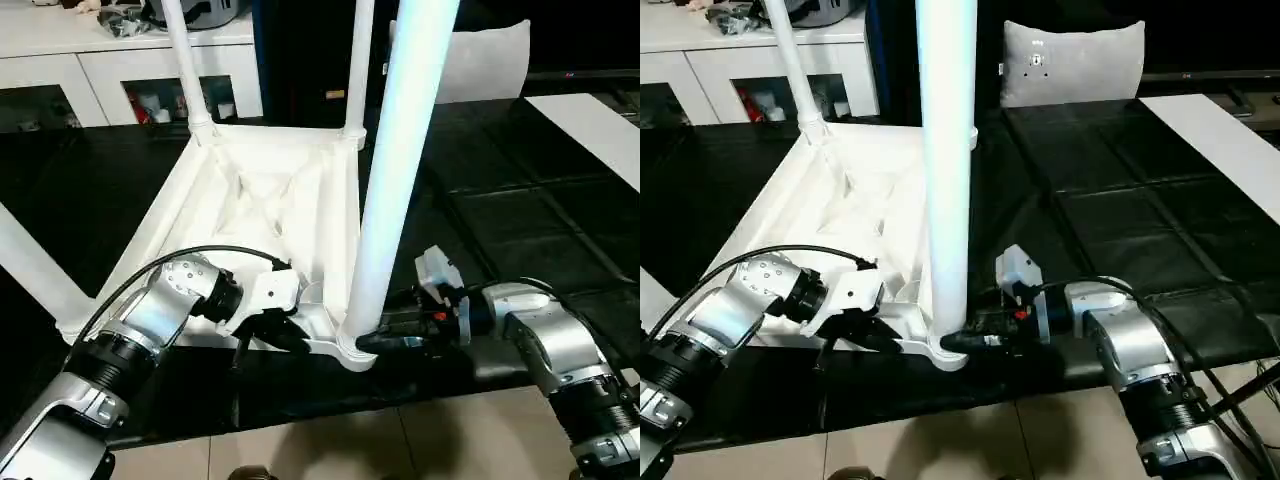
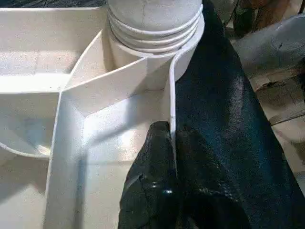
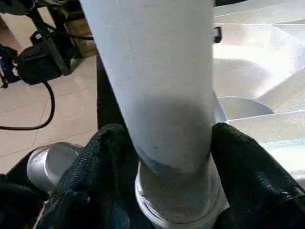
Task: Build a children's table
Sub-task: Rotate leg to tighten
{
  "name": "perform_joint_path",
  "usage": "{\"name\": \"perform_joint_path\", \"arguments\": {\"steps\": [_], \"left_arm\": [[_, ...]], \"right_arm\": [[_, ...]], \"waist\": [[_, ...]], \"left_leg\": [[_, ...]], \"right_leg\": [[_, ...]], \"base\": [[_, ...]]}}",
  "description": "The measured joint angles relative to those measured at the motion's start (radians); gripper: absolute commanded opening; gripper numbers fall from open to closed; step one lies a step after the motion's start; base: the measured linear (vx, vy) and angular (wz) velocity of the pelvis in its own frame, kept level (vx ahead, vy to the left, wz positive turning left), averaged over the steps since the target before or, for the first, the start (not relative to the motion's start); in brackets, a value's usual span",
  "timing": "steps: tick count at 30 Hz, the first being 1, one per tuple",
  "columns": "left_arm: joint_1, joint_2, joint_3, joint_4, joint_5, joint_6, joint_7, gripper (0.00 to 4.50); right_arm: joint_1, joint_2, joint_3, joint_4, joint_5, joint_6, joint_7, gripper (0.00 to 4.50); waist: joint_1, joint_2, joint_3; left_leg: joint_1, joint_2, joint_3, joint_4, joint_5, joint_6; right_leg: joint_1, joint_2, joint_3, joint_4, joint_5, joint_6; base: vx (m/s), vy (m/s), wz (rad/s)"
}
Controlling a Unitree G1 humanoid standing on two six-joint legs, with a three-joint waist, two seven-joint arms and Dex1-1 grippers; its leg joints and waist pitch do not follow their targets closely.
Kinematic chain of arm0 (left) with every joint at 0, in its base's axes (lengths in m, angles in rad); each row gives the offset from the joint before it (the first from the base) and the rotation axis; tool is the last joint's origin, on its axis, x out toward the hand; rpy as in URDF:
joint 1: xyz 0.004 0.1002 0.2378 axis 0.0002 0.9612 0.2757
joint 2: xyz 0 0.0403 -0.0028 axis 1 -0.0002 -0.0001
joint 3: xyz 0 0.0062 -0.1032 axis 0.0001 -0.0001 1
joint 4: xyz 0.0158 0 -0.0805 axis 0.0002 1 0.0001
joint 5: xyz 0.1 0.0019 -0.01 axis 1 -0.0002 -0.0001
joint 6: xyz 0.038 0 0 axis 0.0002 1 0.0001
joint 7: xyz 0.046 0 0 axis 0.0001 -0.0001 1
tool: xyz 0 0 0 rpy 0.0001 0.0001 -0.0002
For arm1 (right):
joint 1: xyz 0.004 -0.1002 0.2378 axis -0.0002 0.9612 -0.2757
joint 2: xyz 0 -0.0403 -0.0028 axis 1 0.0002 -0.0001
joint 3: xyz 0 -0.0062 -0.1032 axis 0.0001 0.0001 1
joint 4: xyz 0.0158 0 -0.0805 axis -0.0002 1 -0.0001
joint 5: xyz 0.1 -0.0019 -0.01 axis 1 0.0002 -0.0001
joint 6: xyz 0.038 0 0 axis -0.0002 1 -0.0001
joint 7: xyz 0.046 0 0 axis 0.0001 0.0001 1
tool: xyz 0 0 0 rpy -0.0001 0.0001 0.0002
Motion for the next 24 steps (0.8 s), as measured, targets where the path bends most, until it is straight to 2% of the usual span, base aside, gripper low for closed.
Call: {"name": "perform_joint_path", "arguments": {"steps": [3,9,12,16,18,19,21,22,24], "left_arm": [[-0.002,0.000,0.000,0.003,0.000,-0.001,-0.001,0.00],[-0.003,-0.003,0.001,0.005,-0.003,0.009,-0.003,0.00],[-0.003,-0.028,0.015,0.005,-0.007,0.073,0.028,0.00],[-0.008,-0.067,0.046,0.020,0.004,0.147,0.131,0.00],[-0.021,-0.117,0.090,0.056,0.022,0.215,0.238,0.00],[-0.035,-0.148,0.108,0.076,0.032,0.248,0.301,0.00],[-0.052,-0.186,0.122,0.098,0.032,0.283,0.369,0.00],[-0.058,-0.212,0.133,0.113,0.032,0.296,0.412,0.00],[-0.063,-0.232,0.144,0.127,0.032,0.310,0.450,0.00]], "right_arm": [[-0.010,0.000,0.001,0.009,0.000,0.006,0.005,2.57],[-0.014,0.001,0.000,0.012,-0.001,0.011,0.008,2.05],[-0.007,0.017,-0.012,0.003,-0.001,0.037,-0.036,1.98],[0.008,0.059,-0.052,0.000,-0.024,0.061,-0.170,1.96],[0.003,0.130,-0.094,0.022,-0.061,0.073,-0.330,1.95],[-0.008,0.171,-0.116,0.040,-0.077,0.082,-0.428,1.94],[-0.024,0.207,-0.136,0.050,-0.097,0.099,-0.534,1.93],[-0.032,0.231,-0.148,0.057,-0.109,0.109,-0.597,1.93],[-0.038,0.259,-0.156,0.060,-0.127,0.120,-0.664,1.93]], "waist": [[0.000,0.000,0.000],[0.001,0.000,0.000],[0.001,0.000,0.000],[-0.009,0.000,0.000],[-0.035,0.000,0.000],[-0.051,0.002,0.000],[-0.073,0.006,0.000],[-0.091,0.011,0.000],[-0.110,0.013,0.000]], "left_leg": [[0.000,0.000,0.000,0.000,0.000,0.000],[0.000,0.000,0.000,0.000,0.000,0.000],[0.001,0.000,0.001,0.000,0.001,-0.001],[0.006,0.000,0.002,0.000,0.002,-0.002],[0.013,0.000,0.002,0.000,0.002,-0.002],[0.015,0.001,0.001,0.002,0.002,-0.002],[0.011,0.005,-0.004,0.001,0.002,-0.002],[0.007,0.010,-0.012,0.000,0.002,-0.002],[0.006,0.017,-0.013,-0.001,0.002,-0.002]], "right_leg": [[0.000,0.000,0.000,0.000,0.000,0.000],[0.000,0.000,0.000,0.000,0.000,0.000],[0.001,0.000,0.000,0.000,0.000,0.000],[0.004,0.000,0.000,0.000,0.000,0.000],[0.009,0.000,-0.003,-0.002,0.000,0.000],[0.010,-0.001,-0.011,-0.008,0.000,0.001],[0.015,-0.001,-0.029,-0.027,0.000,0.001],[0.025,-0.001,-0.046,-0.044,0.000,0.001],[0.032,0.000,-0.049,-0.053,0.000,0.001]], "base": [[0.000,0.000,0.00],[0.000,0.000,0.00],[0.000,0.000,0.00],[0.000,0.000,0.00],[0.000,0.000,0.00],[0.000,0.000,0.00],[0.000,0.000,0.00],[0.000,0.000,0.00],[0.000,0.000,0.00]]}}
